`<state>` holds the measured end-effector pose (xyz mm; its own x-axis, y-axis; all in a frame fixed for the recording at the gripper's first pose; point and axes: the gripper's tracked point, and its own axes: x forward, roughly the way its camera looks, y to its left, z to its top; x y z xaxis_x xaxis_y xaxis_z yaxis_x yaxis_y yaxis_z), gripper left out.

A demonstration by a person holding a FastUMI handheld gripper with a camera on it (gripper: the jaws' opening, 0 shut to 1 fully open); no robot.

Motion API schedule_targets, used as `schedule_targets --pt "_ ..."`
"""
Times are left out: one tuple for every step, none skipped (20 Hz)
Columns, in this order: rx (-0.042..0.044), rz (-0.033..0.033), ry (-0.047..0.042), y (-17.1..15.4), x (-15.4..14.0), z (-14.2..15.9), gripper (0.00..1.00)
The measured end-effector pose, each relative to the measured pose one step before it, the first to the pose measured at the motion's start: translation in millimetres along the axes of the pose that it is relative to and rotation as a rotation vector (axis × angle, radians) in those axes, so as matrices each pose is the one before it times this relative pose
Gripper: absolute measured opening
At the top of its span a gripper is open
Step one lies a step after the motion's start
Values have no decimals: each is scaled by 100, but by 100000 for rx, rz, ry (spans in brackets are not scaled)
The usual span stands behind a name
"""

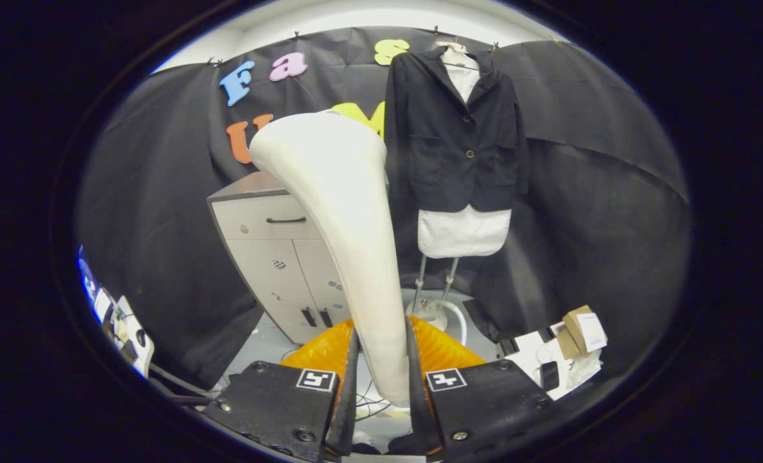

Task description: Iron the clothes twice with a garment steamer, once on the left side and once on the right side.

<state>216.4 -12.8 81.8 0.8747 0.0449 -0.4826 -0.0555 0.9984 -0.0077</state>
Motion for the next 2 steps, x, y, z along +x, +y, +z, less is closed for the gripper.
schedule_targets --pt "-710 129 -395 -49 -163 132 38" --pt "-322 105 -380 -13 -83 241 38"
